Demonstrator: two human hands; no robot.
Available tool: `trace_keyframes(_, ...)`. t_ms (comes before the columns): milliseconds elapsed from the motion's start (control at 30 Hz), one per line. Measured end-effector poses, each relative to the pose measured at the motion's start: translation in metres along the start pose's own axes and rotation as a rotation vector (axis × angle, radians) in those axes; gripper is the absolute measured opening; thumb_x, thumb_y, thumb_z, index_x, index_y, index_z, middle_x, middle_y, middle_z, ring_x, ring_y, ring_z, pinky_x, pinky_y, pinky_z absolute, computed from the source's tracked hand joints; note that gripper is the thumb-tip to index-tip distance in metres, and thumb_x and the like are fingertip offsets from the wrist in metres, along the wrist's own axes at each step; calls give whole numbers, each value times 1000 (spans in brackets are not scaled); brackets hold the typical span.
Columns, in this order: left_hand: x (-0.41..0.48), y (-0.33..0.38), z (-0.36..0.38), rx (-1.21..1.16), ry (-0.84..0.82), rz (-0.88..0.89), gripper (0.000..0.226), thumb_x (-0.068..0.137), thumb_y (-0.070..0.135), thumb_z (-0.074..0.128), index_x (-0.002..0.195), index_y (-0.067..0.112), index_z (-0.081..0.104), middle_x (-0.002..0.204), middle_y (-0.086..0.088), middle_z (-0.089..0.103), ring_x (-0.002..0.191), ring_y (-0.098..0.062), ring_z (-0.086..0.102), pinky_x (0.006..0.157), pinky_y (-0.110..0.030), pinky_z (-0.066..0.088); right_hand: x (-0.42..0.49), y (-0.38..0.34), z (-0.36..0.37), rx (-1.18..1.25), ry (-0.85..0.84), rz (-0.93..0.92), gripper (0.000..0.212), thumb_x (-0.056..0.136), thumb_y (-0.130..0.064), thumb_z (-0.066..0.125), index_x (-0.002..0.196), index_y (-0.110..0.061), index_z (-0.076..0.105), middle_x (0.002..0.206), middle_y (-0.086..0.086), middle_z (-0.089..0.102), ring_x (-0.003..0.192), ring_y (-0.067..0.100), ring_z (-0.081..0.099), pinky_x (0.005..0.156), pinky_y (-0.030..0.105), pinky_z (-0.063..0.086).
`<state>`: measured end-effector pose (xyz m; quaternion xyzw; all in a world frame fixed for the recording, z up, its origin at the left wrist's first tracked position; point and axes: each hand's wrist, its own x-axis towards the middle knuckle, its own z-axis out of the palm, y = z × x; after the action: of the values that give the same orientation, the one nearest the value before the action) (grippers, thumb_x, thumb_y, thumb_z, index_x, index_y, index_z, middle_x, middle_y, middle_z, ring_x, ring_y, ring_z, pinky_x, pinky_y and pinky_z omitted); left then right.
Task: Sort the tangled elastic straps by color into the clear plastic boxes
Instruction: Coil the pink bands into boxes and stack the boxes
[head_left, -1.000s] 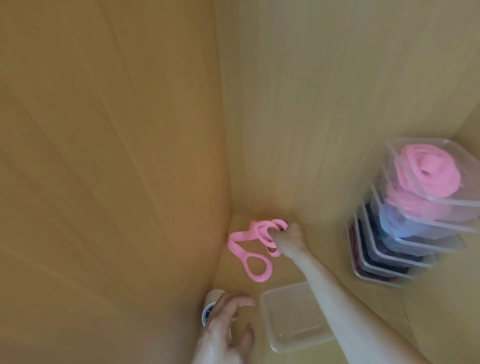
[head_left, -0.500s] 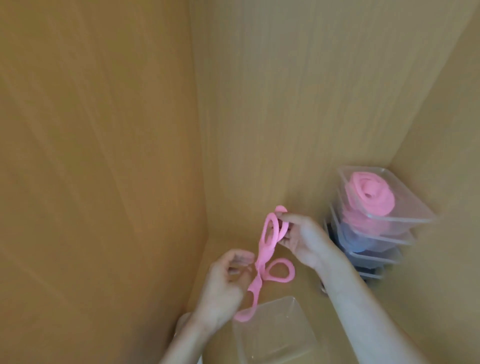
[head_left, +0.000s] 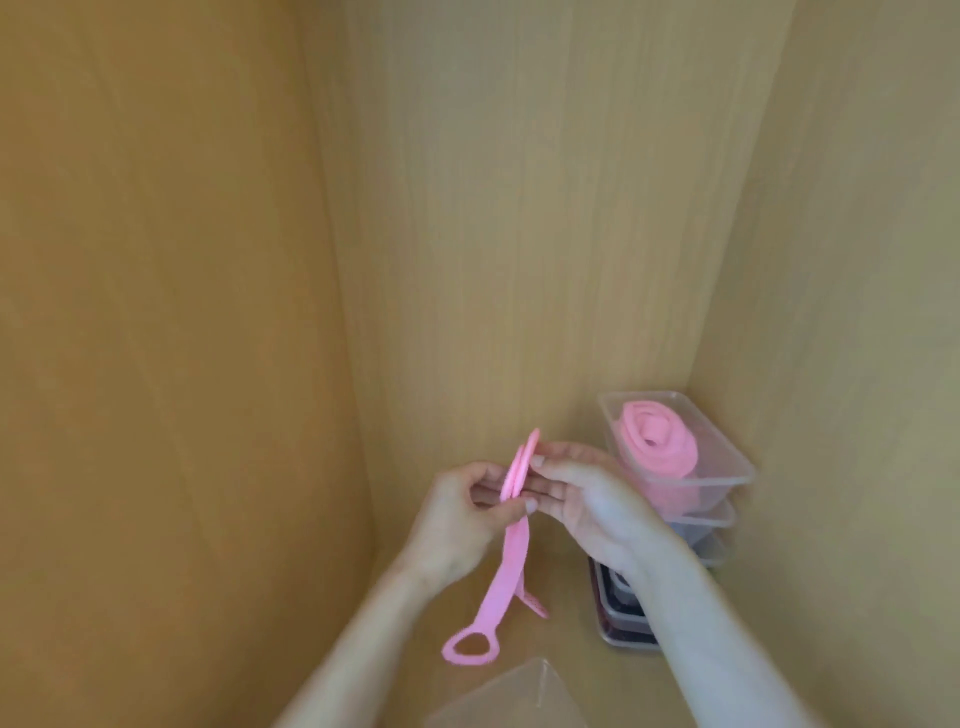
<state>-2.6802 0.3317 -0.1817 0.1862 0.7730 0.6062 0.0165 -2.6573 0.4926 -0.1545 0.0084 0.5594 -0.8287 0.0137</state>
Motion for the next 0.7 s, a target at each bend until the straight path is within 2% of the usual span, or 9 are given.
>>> trace_keyframes(133,13,32,-8,-55,-38,49,21,81,8,82,101,3,75,95,-9,78,89,-20,74,85,-23,56,2,-24,4,-12,41,-57,16,94,8,56,87,-1,68,80,13,73,76,22,71,72,30,60)
trace_keyframes(300,21,61,-15,-164,-56,88,23,86,-1,74,110,-1,73,103,-16,77,95,-25,73,91,-30,58,5,-46,14,65,73,-103,11,92,7,61,101,5,67,82,15,71,75,23,69,78,33,57)
trace_keyframes(434,28,75,-16,-204,-66,96,20,90,0,70,109,1,74,102,-15,77,96,-27,73,90,-31,58,-1,-57,15,21,71,-148,11,92,4,64,98,0,72,79,11,73,71,18,67,64,24,56)
trace_keyframes(500,32,82,-18,-228,-74,97,18,90,0,69,108,1,73,101,-16,77,95,-26,74,88,-30,58,-2,-60,17,-25,84,-175,12,91,2,66,91,-6,75,79,11,72,70,18,63,63,25,52)
trace_keyframes(600,36,90,-21,-222,-87,95,16,92,0,68,107,1,73,100,-16,77,96,-29,74,90,-34,59,-4,-63,17,-51,114,-188,8,90,-2,69,94,-7,74,86,11,72,78,20,59,67,26,49)
trace_keyframes(700,39,96,-22,-199,-80,96,18,92,1,68,109,-2,72,102,-19,76,96,-31,73,93,-39,59,-5,-66,18,-41,87,-178,6,92,-5,68,92,-7,74,84,8,73,78,18,60,69,27,48)
